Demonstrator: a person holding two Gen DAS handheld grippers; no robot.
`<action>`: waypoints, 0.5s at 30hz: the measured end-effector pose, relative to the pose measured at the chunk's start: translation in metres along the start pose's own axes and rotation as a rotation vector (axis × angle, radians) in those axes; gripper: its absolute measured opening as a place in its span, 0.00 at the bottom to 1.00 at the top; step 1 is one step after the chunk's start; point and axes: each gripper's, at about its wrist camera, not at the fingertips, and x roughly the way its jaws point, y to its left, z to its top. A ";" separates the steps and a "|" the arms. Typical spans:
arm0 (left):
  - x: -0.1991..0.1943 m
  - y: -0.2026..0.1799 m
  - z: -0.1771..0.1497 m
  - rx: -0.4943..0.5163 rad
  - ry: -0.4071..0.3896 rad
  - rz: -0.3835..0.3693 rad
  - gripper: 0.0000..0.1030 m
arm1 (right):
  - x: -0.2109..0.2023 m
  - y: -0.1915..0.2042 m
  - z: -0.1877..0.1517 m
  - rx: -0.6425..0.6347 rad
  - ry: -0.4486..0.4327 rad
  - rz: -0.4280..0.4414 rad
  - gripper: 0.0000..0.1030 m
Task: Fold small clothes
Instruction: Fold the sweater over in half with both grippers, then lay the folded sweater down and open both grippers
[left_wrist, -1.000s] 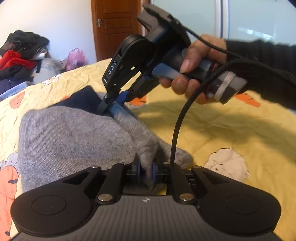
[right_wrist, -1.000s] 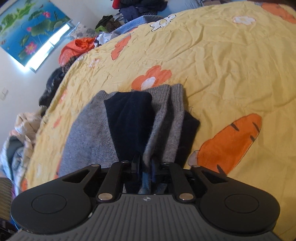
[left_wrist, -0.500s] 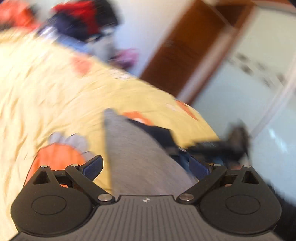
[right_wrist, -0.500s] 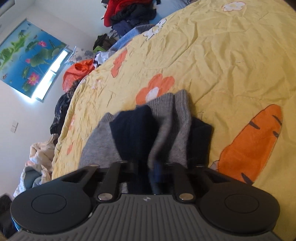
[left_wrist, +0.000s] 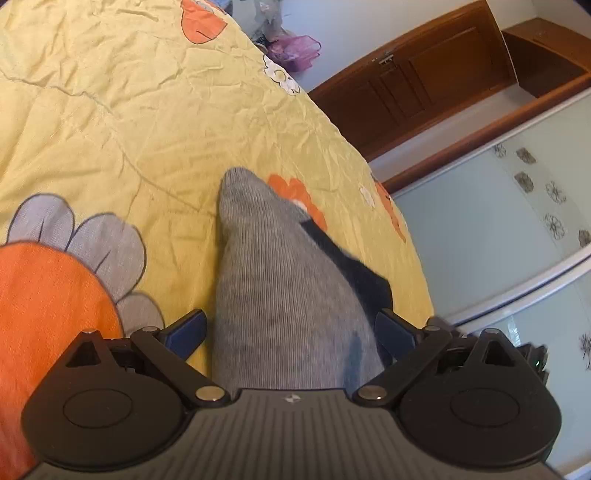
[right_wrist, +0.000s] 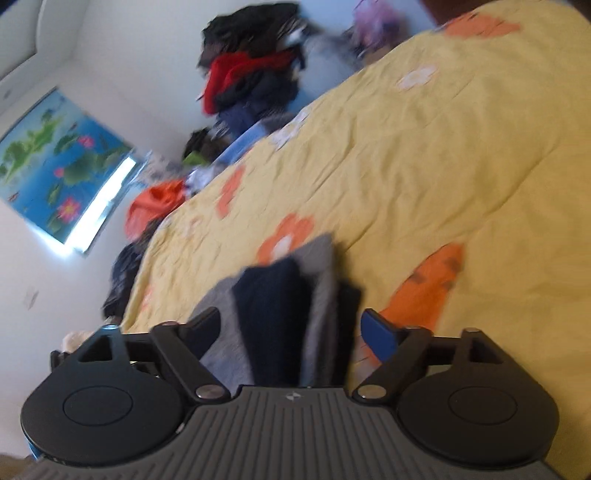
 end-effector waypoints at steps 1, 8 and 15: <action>0.003 0.001 0.003 -0.010 -0.001 -0.008 0.96 | 0.007 -0.004 0.000 0.012 0.026 -0.016 0.84; 0.026 -0.017 0.010 0.128 0.007 0.106 0.35 | 0.049 0.020 -0.017 -0.057 0.112 -0.013 0.59; -0.003 -0.025 0.020 0.261 -0.035 0.161 0.31 | 0.057 0.061 -0.020 -0.101 0.094 0.019 0.30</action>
